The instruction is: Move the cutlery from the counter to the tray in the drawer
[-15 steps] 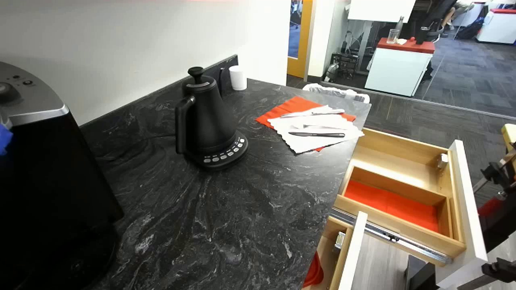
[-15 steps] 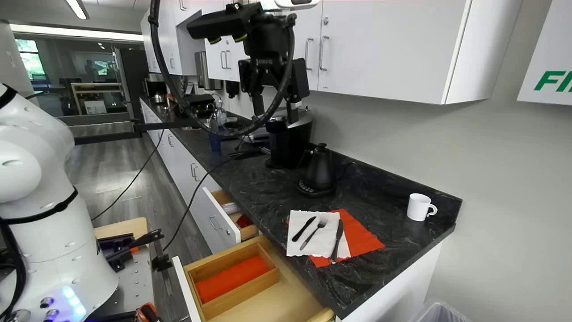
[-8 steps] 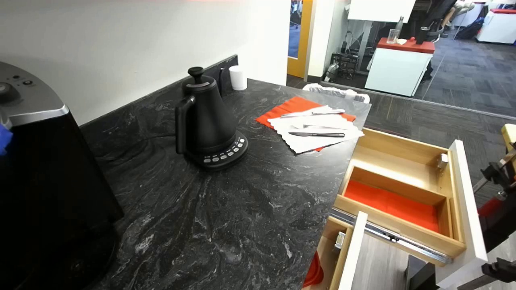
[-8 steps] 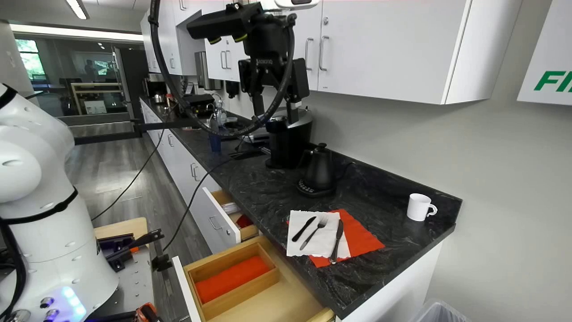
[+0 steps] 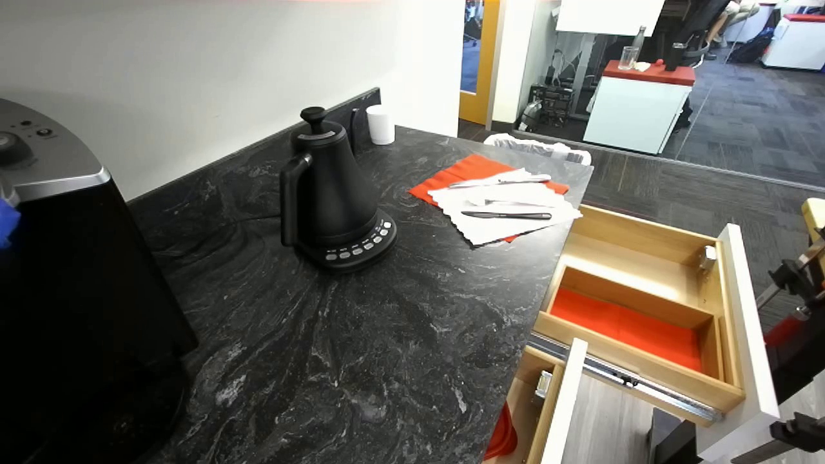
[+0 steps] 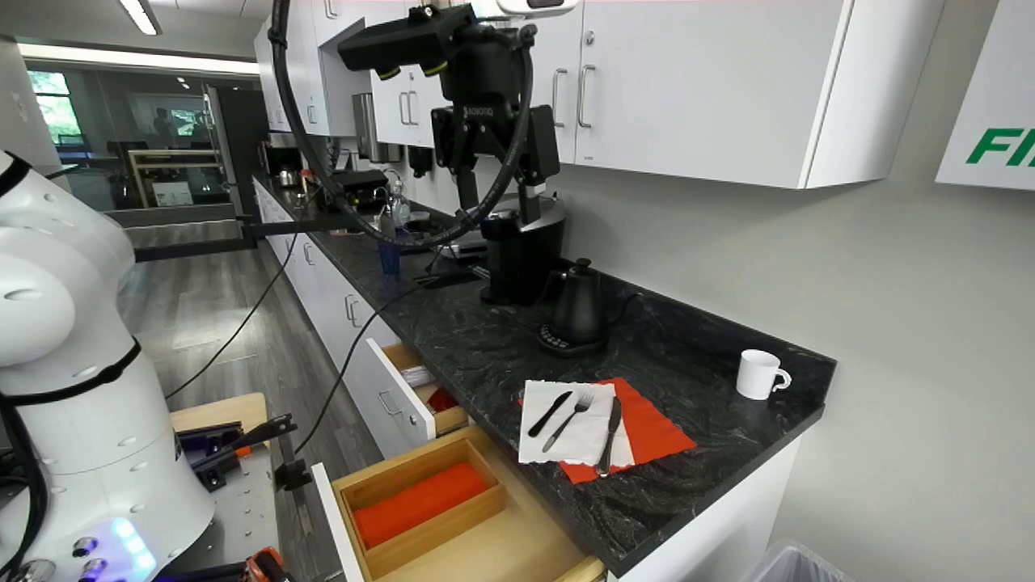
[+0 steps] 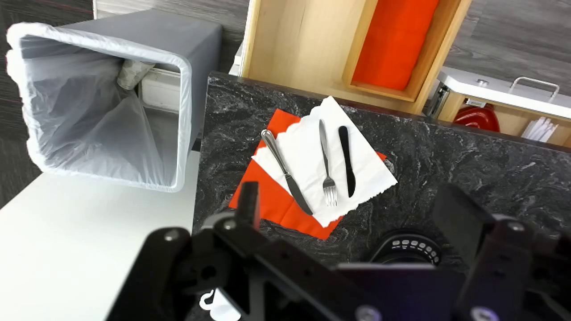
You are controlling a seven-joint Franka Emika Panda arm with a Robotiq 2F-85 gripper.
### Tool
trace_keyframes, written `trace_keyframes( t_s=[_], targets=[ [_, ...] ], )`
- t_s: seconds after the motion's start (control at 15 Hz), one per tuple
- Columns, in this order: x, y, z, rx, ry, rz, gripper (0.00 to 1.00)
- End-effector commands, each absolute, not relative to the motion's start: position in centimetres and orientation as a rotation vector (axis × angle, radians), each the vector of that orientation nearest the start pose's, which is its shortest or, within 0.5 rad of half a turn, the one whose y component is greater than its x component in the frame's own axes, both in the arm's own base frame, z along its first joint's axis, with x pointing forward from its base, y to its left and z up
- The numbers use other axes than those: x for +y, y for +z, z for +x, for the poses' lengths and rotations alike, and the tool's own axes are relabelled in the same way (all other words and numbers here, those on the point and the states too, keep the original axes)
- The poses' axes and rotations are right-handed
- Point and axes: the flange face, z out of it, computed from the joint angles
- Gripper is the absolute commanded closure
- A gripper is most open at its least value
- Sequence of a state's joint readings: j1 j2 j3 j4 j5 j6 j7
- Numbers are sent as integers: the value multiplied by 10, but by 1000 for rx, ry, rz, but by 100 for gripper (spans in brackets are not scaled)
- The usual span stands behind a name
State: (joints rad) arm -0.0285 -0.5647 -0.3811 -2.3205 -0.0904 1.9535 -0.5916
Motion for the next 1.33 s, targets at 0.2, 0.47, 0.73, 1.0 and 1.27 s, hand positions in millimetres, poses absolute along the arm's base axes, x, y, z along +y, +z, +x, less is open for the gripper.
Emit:
trace_keyframes(
  t_s=[0.2,0.47,0.73,1.0,1.27],
  targets=[
    [-188,548,366,-404,-301,-3090,0],
    [-172,487,414,-467,-264,-3155,0],
    [-142,418,456,-622,-208,-3152,0],
    [-110,377,466,-741,-140,-3133,0],
    [-84,370,424,-807,-88,-3098,0]
  ],
)
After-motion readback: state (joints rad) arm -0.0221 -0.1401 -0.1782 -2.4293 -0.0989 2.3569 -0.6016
